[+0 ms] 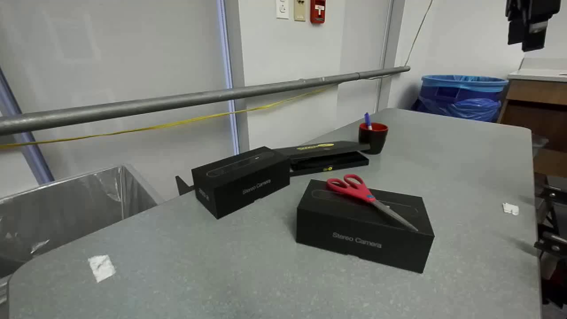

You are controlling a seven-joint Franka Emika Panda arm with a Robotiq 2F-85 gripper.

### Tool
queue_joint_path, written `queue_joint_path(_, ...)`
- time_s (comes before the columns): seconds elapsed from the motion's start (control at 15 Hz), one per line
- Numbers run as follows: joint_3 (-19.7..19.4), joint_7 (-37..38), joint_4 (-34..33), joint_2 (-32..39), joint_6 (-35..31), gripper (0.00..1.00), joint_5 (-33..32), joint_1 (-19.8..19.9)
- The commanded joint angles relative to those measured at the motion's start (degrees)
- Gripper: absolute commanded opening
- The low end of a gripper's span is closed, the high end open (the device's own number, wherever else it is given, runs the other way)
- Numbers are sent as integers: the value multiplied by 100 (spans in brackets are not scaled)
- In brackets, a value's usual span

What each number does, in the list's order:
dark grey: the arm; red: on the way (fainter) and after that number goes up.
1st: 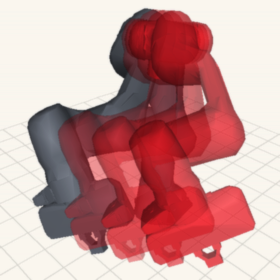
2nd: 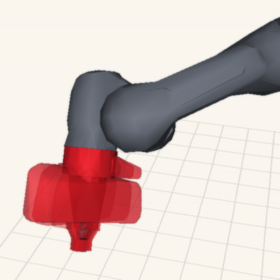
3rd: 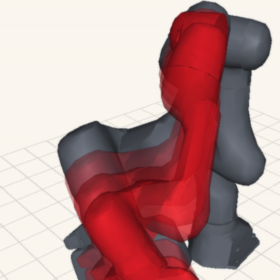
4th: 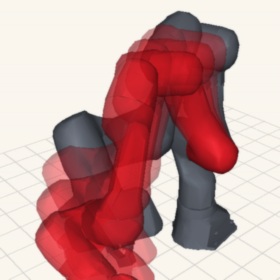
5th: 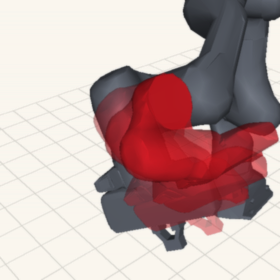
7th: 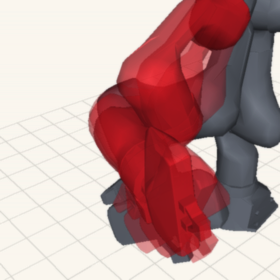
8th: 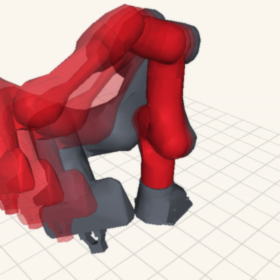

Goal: Take the pen out of the mug and put it on the table

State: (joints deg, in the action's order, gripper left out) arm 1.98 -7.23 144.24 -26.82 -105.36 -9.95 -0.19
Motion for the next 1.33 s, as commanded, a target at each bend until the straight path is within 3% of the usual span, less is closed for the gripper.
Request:
queue_joint_path(0.0, -60, 24, -8, 4, 13, 100, -23, -67)
queue_joint_path(0.33, -81, 208, -53, 122, -299, 100, -10, -6)
queue_joint_path(0.8, -475, 1266, -741, 1663, -2101, 100, 14, 513)
queue_joint_path(1.0, -616, 1307, -1273, 2232, -1987, 100, 188, 595)
queue_joint_path(1.07, -579, 1203, -776, 1775, -2117, 100, 43, 556)
queue_joint_path(1.27, -603, 1192, -870, 1951, -2116, 100, 49, 562)
